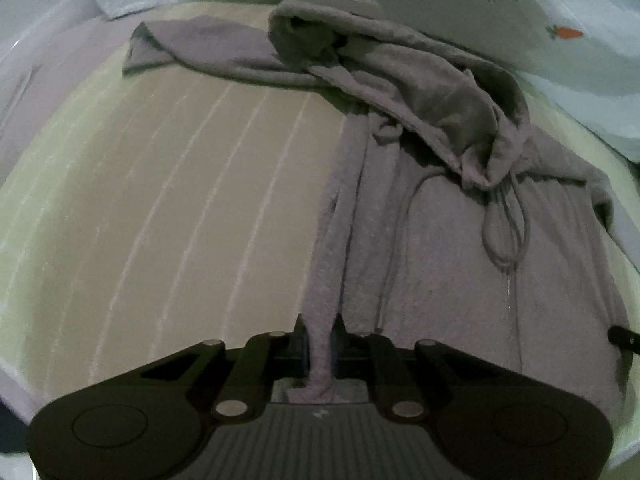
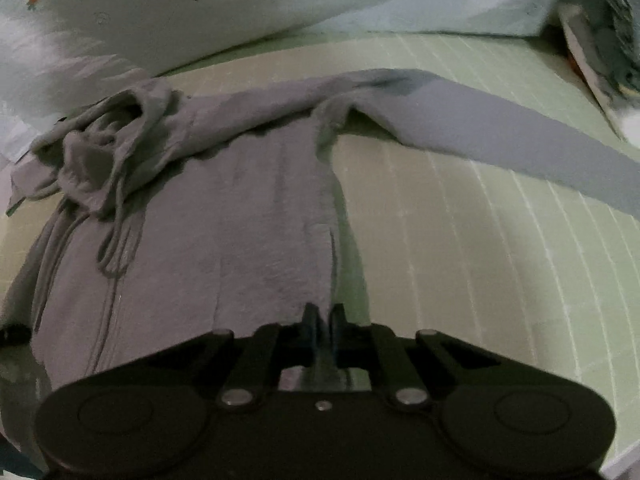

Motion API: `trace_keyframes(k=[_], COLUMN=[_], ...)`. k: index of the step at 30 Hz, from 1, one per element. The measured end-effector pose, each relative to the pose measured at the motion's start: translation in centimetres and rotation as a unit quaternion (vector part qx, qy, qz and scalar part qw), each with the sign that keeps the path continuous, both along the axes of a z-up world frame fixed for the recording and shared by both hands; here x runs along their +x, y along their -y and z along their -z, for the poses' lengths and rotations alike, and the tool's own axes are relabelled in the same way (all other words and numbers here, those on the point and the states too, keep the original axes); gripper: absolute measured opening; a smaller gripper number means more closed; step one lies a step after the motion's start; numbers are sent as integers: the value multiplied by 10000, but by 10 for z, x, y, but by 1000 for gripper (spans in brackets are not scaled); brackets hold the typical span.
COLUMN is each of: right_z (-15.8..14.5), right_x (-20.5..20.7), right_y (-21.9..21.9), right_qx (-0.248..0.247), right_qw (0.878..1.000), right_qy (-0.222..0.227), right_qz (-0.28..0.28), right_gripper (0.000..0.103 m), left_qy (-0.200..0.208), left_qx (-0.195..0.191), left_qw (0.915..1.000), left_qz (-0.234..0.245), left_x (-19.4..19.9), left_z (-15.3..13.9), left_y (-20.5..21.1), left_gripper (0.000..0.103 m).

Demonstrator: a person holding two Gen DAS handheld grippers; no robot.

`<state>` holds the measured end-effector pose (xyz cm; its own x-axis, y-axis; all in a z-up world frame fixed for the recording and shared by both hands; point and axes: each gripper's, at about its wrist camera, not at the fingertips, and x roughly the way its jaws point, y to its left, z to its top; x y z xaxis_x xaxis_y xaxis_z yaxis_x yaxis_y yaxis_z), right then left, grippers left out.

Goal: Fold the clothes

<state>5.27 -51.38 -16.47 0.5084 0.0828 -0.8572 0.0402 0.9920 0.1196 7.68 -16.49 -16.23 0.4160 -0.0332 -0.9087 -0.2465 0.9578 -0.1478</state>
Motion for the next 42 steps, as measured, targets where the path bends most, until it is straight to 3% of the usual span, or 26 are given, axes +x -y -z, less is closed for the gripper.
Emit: trace_keyframes(k=[4, 7, 12, 16, 24, 28, 29, 30, 31, 33, 35, 38, 40, 41, 42], right_z=[3, -2, -25, -37, -34, -25, -23, -25, -27, -35, -61, -109, -126, -131, -137], right_x=[-8, 1, 22, 54, 141, 191, 204, 217, 229, 257, 291, 332, 343, 347, 351], right_y=[11, -1, -33, -67, -152, -184, -189, -190, -191, -192, -180, -153, -135, -127, -119], right_qx=[43, -131, -864, -1015, -777, -644, -682, -822, -962, -1193, -1242, -1595, -1562, -1517, -1471], right_qw=[9999, 9999, 9940, 9863, 9663, 9546, 9491, 9428, 9361, 9251, 9284, 9283, 9321, 9348, 9365], right_qy=[-127, -80, 653, 1135, 1440, 1240, 1224, 1297, 1368, 1569, 2022, 2887, 3104, 3131, 3156], right_qz=[54, 16, -118, -634, -1986, -2631, -2822, -2959, -3094, -3246, -2860, -1715, -1021, -719, -416], right_gripper=[7, 14, 58, 61, 61, 61, 53, 28, 13, 7, 6, 7, 9, 30, 60], left_qy=[-56, -89, -161, -40, 145, 94, 92, 90, 93, 107, 109, 104, 78, 67, 63], left_qx=[-99, 4, 211, 208, 229, 172, 191, 216, 253, 276, 243, 232, 274, 282, 294], left_qw=[9999, 9999, 9996, 9998, 9988, 9981, 9981, 9980, 9979, 9973, 9969, 9965, 9959, 9956, 9952], left_qz=[-123, -97, -4, -24, -418, -587, -585, -583, -597, -667, -737, -794, -860, -893, -936], left_x=[-15, -9, 8, 27, 89, 112, 116, 120, 123, 126, 127, 126, 125, 124, 123], left_z=[-1, -5, -6, -12, -16, -13, -12, -11, -11, -12, -12, -12, -10, -9, -9], left_y=[5, 3, -4, -22, -65, -79, -81, -82, -84, -87, -91, -94, -95, -96, -98], left_gripper=[16, 22, 37, 43, 46, 46, 46, 46, 46, 46, 46, 46, 46, 46, 46])
